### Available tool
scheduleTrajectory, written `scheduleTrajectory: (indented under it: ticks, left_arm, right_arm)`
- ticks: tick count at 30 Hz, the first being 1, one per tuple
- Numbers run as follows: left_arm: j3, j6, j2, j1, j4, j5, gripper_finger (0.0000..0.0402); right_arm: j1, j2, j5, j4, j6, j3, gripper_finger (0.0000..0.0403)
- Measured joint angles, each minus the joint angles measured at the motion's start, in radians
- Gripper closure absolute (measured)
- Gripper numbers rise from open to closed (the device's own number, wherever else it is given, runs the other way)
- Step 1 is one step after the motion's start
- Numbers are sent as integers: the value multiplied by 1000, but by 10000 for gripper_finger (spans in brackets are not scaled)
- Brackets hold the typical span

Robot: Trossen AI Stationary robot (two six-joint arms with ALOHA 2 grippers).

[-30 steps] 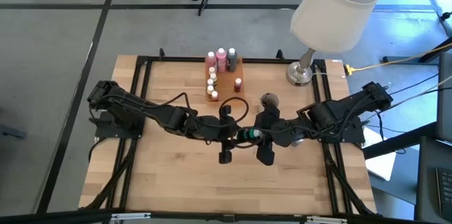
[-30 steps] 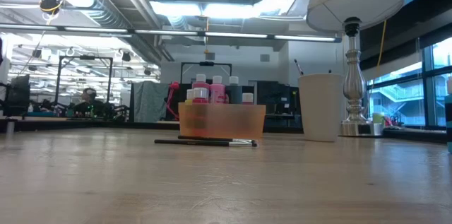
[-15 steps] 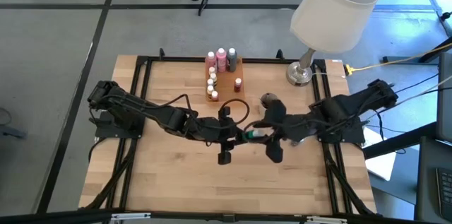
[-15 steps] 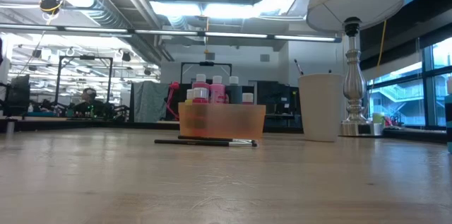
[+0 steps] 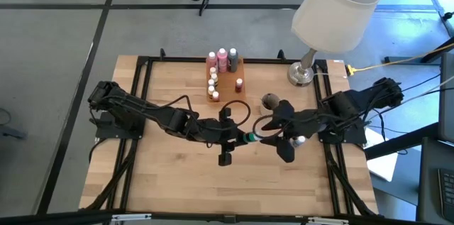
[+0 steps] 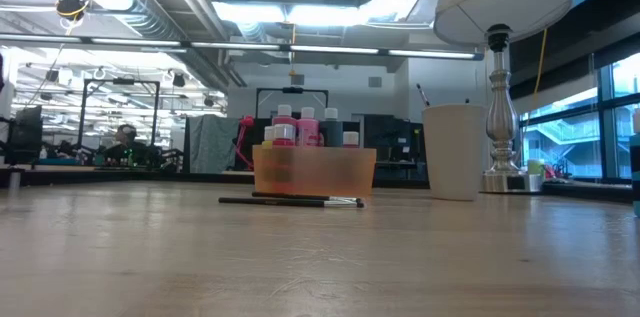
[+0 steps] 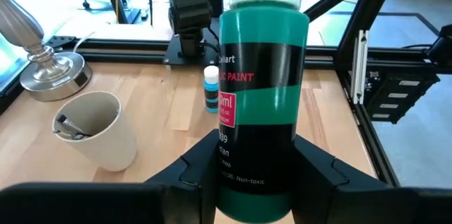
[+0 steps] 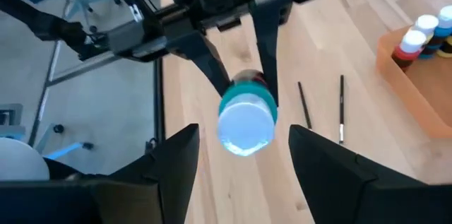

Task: Pick & Place Paint Supplies
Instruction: Put the green paint bottle into the orange bin

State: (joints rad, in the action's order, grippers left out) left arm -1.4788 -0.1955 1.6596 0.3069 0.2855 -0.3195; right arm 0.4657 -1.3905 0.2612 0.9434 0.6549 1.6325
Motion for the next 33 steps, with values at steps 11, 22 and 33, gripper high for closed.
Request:
scheduleTrajectory:
  ticks: [11,22,33]
  left_arm:
    - [0,16,0,-1,-19,-1,281]
    - [0,26,0,-2,-25,-8,281]
    - [0,22,-1,-3,-23,-27,281]
  right_arm:
    - [-29,-6,-24,0,-8,-1,179]
    - [-60,-29,-82,-12,-61,-1,183]
    - [-60,-27,-86,-33,-87,-1,261]
